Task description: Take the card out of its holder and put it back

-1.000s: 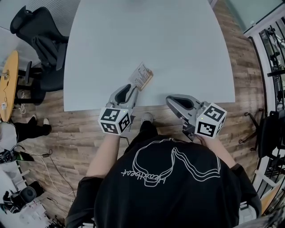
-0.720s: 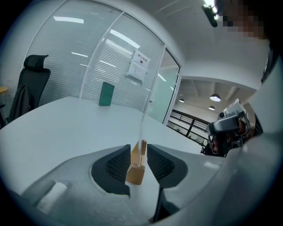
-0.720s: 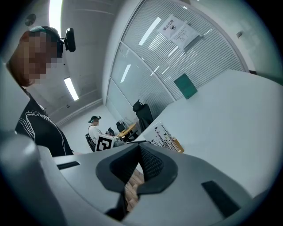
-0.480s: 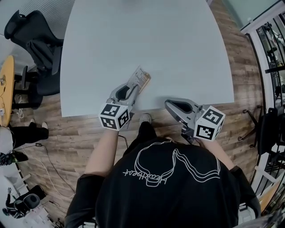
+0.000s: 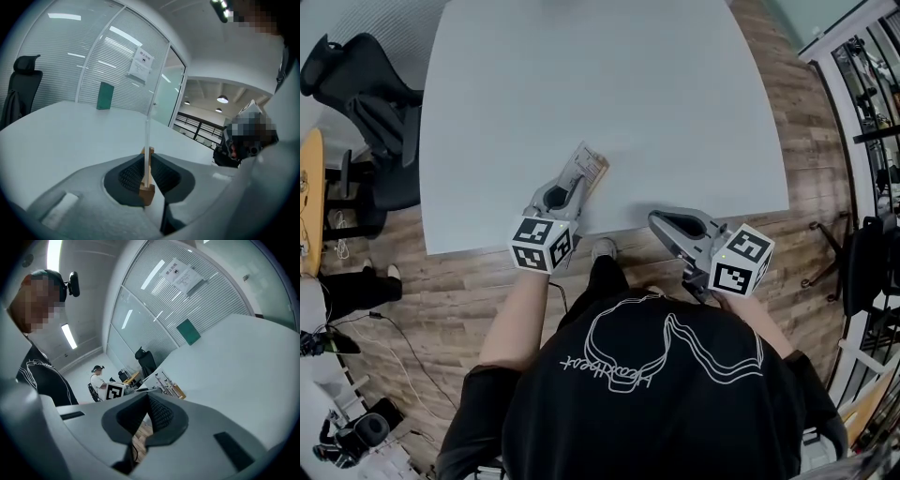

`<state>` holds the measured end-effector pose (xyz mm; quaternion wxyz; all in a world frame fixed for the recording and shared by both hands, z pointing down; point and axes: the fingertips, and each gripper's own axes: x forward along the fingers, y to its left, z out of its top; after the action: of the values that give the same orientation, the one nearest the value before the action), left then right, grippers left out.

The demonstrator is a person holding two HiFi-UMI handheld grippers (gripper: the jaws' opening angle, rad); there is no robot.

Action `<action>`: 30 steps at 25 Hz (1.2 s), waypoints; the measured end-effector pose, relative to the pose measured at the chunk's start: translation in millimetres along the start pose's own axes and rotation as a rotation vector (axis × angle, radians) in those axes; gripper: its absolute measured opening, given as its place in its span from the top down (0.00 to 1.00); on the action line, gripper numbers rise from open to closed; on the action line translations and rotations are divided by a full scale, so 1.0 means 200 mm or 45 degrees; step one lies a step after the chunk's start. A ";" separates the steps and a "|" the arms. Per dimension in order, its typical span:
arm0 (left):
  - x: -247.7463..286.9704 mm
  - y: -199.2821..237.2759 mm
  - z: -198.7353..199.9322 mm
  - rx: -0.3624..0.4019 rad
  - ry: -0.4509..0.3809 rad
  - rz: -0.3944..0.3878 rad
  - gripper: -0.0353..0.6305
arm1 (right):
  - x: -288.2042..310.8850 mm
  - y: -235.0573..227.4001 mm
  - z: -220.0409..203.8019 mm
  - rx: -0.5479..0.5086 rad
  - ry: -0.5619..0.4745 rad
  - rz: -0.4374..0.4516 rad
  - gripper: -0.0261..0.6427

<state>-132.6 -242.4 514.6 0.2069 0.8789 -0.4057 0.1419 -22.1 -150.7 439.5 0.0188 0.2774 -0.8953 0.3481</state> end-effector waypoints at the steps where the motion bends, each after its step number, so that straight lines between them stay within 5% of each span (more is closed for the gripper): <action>1: 0.00 0.00 0.00 0.004 0.001 0.005 0.88 | 0.00 -0.01 0.00 0.005 -0.002 -0.006 0.95; 30: -0.07 -0.05 0.10 0.064 -0.038 0.045 0.91 | -0.10 0.03 -0.07 0.032 -0.040 -0.024 0.95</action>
<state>-131.3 -236.2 489.2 0.1762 0.8785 -0.4206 0.1423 -10.9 -128.3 440.7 0.0046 0.2913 -0.8884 0.3547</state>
